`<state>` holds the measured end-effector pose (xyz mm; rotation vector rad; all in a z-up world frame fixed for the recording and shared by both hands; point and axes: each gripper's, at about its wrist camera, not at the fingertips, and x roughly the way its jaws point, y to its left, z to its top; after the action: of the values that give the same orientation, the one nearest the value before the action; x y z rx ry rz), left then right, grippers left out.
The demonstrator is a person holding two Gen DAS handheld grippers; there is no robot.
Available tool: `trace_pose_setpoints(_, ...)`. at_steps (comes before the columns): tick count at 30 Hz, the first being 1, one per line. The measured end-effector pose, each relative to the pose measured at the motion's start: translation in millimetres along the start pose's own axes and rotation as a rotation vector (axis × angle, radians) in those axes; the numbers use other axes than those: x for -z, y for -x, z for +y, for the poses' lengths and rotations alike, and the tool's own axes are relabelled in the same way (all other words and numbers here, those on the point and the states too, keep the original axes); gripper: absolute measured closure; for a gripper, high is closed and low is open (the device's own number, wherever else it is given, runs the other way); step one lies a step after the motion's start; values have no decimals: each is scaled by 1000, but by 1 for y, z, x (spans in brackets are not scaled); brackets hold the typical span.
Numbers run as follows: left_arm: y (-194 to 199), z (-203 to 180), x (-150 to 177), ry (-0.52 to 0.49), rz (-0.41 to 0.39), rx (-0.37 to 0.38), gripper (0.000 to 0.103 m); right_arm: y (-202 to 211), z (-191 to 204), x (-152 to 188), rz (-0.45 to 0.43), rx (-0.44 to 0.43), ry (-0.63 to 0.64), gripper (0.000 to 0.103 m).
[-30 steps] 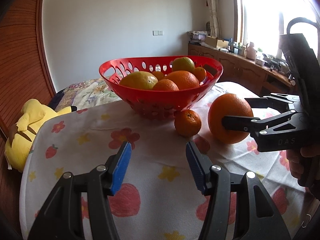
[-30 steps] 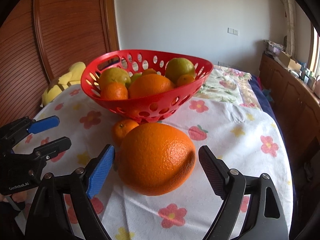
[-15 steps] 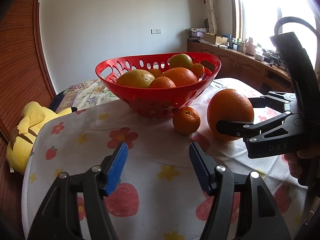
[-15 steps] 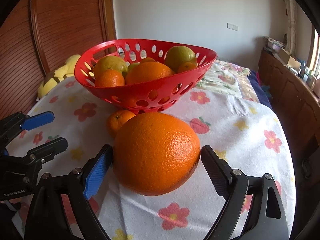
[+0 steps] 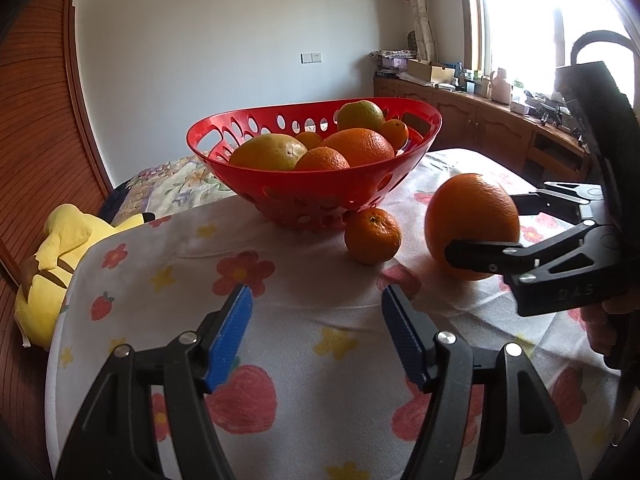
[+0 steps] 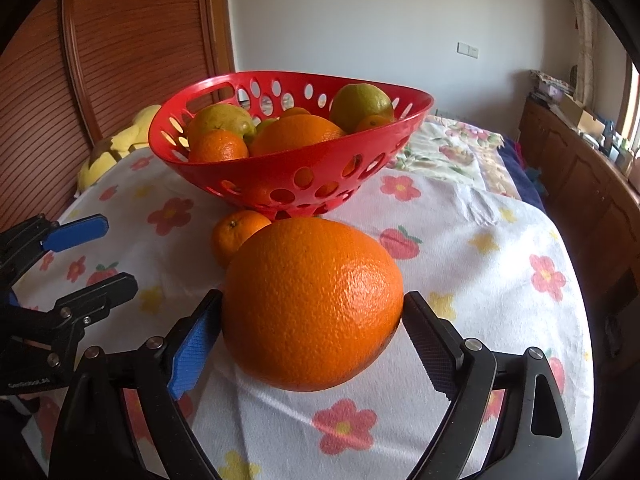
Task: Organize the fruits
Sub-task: 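Move the open right tool onto the large orange on the cloth, then close the right tool on the large orange while the left tool grasps the small mandarin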
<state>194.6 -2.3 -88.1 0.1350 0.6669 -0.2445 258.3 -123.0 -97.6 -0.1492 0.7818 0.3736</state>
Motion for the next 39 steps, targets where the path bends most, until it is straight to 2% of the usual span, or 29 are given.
trace_pose_setpoints(6,-2,0,-1,-8,7,9,35,12,-4,11,-4,-27,-20,13)
trace_pose_setpoints(13,-7,-1,-4,-16,31,25,35,21,-4,20,-8,-4,2,13)
trace_pose_setpoints(16,-12,-4,-8,-20,57,12,36,22,-5,22,-8,-1,-1,13)
trace_pose_setpoints(26,-27,-15,-27,-54,77,52,36,24,-7,27,-25,-10,5,12)
trace_pose_setpoints(30,-35,-24,-33,-83,93,39,35,25,-7,28,-33,-12,7,12)
trace_pose_setpoints(39,-52,-38,-44,-91,113,97,35,25,-8,30,-37,-15,5,12)
